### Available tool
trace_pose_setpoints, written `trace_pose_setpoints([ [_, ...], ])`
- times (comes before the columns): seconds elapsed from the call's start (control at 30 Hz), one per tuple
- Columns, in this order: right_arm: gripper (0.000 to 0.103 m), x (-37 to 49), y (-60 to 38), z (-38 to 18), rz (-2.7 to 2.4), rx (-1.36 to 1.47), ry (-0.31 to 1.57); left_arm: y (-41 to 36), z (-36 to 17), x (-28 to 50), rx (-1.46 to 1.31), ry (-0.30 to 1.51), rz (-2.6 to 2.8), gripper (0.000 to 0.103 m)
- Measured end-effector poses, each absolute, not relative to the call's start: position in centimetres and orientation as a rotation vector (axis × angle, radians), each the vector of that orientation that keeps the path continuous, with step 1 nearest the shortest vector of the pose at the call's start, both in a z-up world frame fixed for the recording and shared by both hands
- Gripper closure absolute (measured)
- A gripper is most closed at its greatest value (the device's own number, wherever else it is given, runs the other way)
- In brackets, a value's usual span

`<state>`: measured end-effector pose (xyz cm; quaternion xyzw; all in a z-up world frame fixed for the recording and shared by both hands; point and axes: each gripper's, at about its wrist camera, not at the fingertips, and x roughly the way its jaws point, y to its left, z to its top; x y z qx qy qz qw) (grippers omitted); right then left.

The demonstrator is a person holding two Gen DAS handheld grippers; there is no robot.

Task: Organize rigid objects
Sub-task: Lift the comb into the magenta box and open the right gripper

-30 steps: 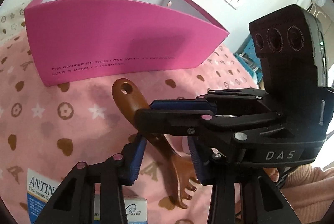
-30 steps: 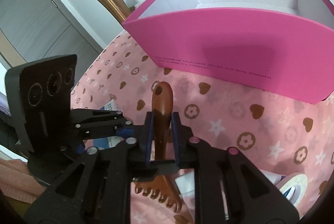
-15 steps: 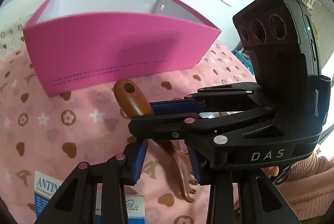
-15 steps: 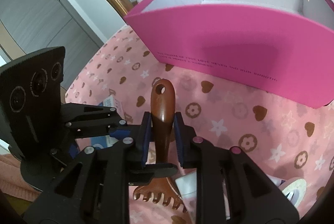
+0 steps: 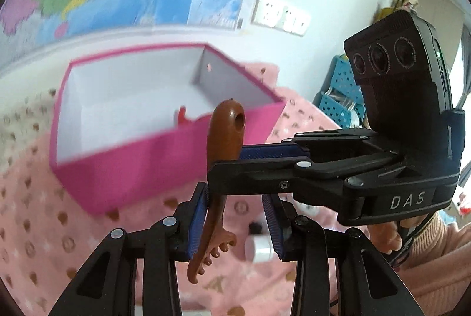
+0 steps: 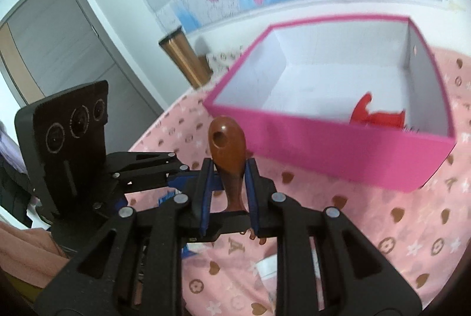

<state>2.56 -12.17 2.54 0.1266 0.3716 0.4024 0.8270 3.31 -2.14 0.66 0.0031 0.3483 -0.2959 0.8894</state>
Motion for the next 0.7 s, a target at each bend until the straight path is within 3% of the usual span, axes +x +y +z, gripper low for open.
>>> trace_pose_setpoints([
  [0.43, 0.080, 6.2, -16.8, 8.7, 0.748, 0.328, 0.628, -5.2, 6.5, 8.7, 0.076, 0.622, -0.617, 0.066],
  [0.7, 0.080, 9.8, -18.8, 8.9, 0.676, 0.408, 0.622, -6.0, 7.3, 12.5, 0.089, 0.637, -0.572, 0.066],
])
